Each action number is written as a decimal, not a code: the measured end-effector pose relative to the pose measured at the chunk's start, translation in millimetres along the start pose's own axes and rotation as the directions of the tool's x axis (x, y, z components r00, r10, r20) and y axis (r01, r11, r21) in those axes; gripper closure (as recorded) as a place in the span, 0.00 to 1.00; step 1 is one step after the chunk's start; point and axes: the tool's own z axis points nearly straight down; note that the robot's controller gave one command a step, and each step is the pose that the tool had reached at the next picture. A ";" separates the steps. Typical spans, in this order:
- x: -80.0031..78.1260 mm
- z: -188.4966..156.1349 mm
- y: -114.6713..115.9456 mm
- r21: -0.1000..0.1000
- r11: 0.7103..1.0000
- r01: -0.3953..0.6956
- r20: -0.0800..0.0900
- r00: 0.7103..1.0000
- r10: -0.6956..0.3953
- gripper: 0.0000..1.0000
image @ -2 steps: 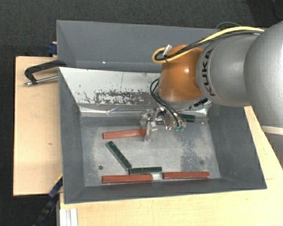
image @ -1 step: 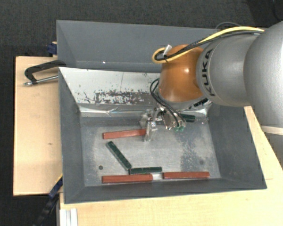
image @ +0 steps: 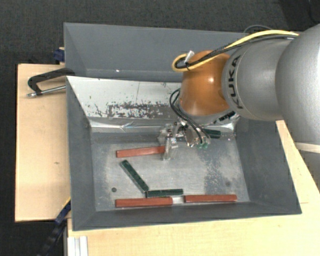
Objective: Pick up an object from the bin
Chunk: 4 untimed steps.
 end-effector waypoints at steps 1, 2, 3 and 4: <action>0.0 0.0 0.0 0.000 1.000 0.000 0.000 1.000 0.000 1.00; 0.0 0.0 0.0 0.000 1.000 0.000 0.000 1.000 0.000 1.00; 38.0 -67.7 -18.1 0.001 0.981 0.192 -0.003 0.981 -0.192 1.00; 38.0 -67.7 -18.0 0.001 0.981 0.192 -0.003 0.981 -0.192 1.00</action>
Offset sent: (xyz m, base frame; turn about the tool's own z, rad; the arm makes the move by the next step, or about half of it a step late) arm 0.0000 0.0000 0.0000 0.0000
